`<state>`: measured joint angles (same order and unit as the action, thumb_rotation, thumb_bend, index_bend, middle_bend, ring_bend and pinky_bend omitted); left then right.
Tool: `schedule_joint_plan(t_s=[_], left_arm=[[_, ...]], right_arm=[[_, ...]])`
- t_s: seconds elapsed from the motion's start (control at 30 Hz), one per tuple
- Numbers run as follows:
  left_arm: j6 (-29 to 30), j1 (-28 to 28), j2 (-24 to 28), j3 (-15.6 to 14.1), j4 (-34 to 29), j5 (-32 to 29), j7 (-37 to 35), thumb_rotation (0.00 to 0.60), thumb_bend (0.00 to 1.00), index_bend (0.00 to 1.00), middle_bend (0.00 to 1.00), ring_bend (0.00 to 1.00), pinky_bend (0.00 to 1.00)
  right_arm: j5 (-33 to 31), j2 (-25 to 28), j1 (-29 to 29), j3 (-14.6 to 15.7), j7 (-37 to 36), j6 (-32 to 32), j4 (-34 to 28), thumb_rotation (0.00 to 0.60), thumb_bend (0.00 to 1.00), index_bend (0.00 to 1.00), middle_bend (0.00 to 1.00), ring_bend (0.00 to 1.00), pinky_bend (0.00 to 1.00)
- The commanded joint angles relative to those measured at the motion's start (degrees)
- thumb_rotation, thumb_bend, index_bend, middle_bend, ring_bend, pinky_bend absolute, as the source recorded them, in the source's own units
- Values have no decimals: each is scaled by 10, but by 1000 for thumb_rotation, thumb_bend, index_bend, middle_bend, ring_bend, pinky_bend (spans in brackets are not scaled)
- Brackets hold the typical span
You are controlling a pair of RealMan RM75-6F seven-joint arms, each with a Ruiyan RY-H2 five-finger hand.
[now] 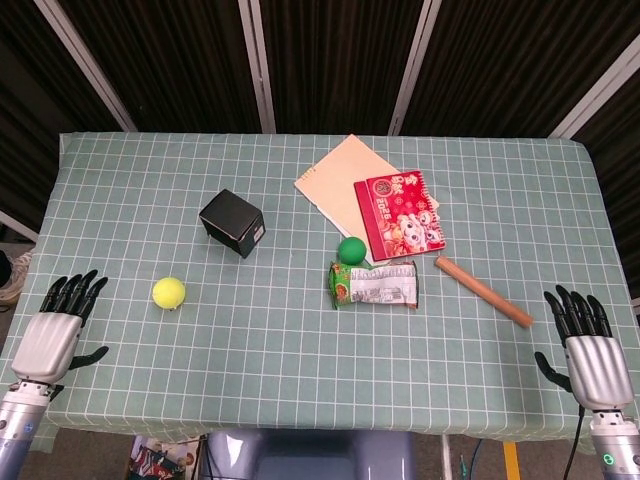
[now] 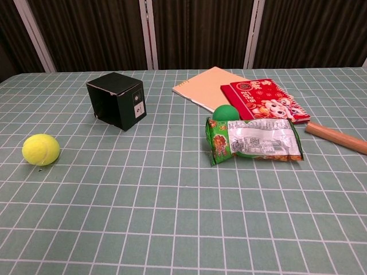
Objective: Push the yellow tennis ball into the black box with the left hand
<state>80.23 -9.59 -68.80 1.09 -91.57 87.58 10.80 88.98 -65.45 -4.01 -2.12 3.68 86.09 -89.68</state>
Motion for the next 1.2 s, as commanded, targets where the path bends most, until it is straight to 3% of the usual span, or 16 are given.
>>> schedule_joint_plan(t_s=[0.03, 0.23, 0.3, 0.4, 0.5, 0.73, 1.07, 1.2], left_arm=[[6, 1, 0, 1, -3, 2, 3, 600, 78, 0, 0, 0, 0], [2, -2, 2, -1, -5, 3, 1, 600, 79, 1, 16, 5, 9], [-10, -3, 2, -2, -5, -5, 7, 600, 98, 73, 143, 95, 120], [-52, -11, 12, -13, -19, -27, 31, 600, 151, 300, 364, 306, 397], [-77, -19, 20, -21, -24, -30, 34, 600, 220, 429, 464, 401, 495], [-85, -29, -7, -12, 20, -41, 63, 600, 303, 495, 536, 482, 538], [-192, -92, -67, 5, 134, -75, 60, 600, 331, 516, 528, 488, 535], [-209, -107, -81, 4, 151, -69, 54, 600, 348, 518, 527, 486, 529]], right_arm=[[-1, 0, 0, 0, 1, 0, 2, 600, 321, 0, 0, 0, 0], [-5, 2, 4, 1, 2, 0, 2, 600, 321, 0, 0, 0, 0], [-5, 3, 5, 0, 1, 3, 1, 600, 321, 0, 0, 0, 0], [-5, 3, 6, 0, 1, 4, 0, 600, 321, 0, 0, 0, 0], [-9, 3, 4, 0, 0, -3, 2, 600, 321, 0, 0, 0, 0], [-14, 6, 6, -5, -6, 1, 2, 600, 320, 0, 0, 0, 0], [-24, 15, 13, -13, -19, 14, 1, 600, 320, 0, 0, 0, 0], [-28, 16, 13, -15, -23, 12, 3, 600, 321, 0, 0, 0, 0]])
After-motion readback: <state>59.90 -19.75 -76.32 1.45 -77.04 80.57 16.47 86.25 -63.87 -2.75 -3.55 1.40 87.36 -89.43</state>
